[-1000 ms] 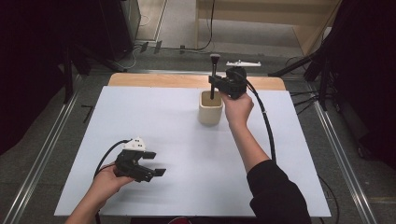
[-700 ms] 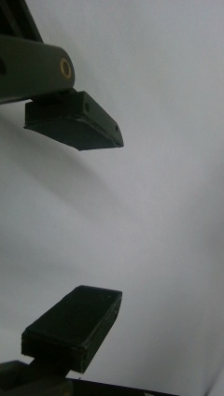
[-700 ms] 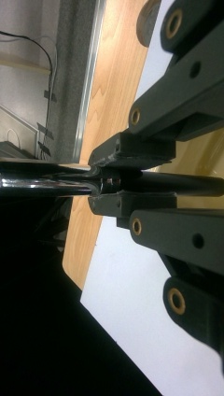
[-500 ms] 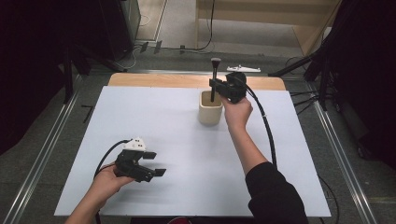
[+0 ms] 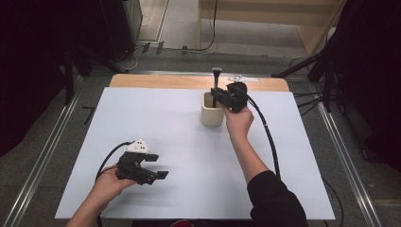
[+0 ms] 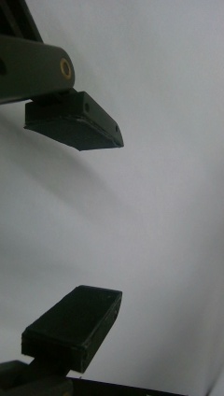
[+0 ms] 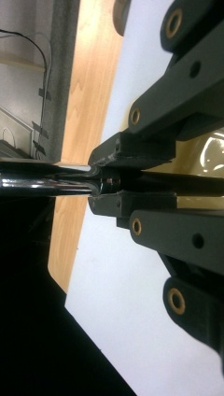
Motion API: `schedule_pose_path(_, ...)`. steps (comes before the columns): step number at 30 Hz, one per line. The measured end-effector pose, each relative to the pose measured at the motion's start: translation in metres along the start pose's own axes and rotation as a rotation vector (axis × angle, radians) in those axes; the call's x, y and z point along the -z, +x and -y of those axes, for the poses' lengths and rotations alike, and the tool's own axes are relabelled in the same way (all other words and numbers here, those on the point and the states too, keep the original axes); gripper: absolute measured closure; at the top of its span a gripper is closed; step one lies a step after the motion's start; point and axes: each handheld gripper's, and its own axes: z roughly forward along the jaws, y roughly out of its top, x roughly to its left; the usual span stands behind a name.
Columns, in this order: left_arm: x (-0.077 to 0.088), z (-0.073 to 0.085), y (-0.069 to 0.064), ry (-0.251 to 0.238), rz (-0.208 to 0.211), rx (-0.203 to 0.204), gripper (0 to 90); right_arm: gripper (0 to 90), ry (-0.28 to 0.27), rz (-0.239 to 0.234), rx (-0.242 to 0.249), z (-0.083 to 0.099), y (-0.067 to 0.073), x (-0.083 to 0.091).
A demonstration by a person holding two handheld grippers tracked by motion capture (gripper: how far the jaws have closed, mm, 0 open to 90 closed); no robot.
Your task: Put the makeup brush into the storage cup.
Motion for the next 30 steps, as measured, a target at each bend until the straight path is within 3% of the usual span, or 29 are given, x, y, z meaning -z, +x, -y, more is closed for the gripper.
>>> schedule_pose_path(12, 0.0, 0.0, 0.0, 0.007, 0.001, -0.001, 23.1, 78.8, 0.015, -0.011, 0.01, 0.009, 0.002, 0.001)
schedule_pose_path(18, -0.001, 0.0, 0.0, 0.006, 0.002, -0.001, 23.1, 78.7, 0.018, -0.011, 0.038, 0.009, 0.005, 0.004)
schedule_pose_path(19, -0.001, 0.0, 0.0, 0.005, 0.002, 0.001, 23.1, 69.6, 0.011, -0.014, 0.045, 0.008, 0.005, 0.007)
schedule_pose_path(20, 0.0, 0.0, 0.0, 0.004, 0.002, 0.001, 23.1, 69.6, 0.011, -0.014, 0.045, 0.008, 0.005, 0.007)
schedule_pose_path(21, 0.0, 0.0, 0.001, 0.003, 0.001, 0.001, 23.2, 45.4, -0.021, -0.051, 0.052, 0.005, 0.004, 0.01)
schedule_pose_path(22, 0.0, 0.0, 0.001, 0.003, 0.001, 0.001, 23.2, 45.4, -0.021, -0.051, 0.052, 0.005, 0.004, 0.01)
schedule_pose_path(23, -0.001, 0.0, 0.0, 0.002, 0.001, 0.005, 23.1, 33.3, -0.044, -0.059, 0.074, 0.003, 0.004, 0.014)
schedule_pose_path(30, -0.002, 0.0, 0.0, 0.009, 0.004, -0.002, 23.2, 29.2, 0.004, -0.107, 0.068, 0.001, 0.0, 0.026)
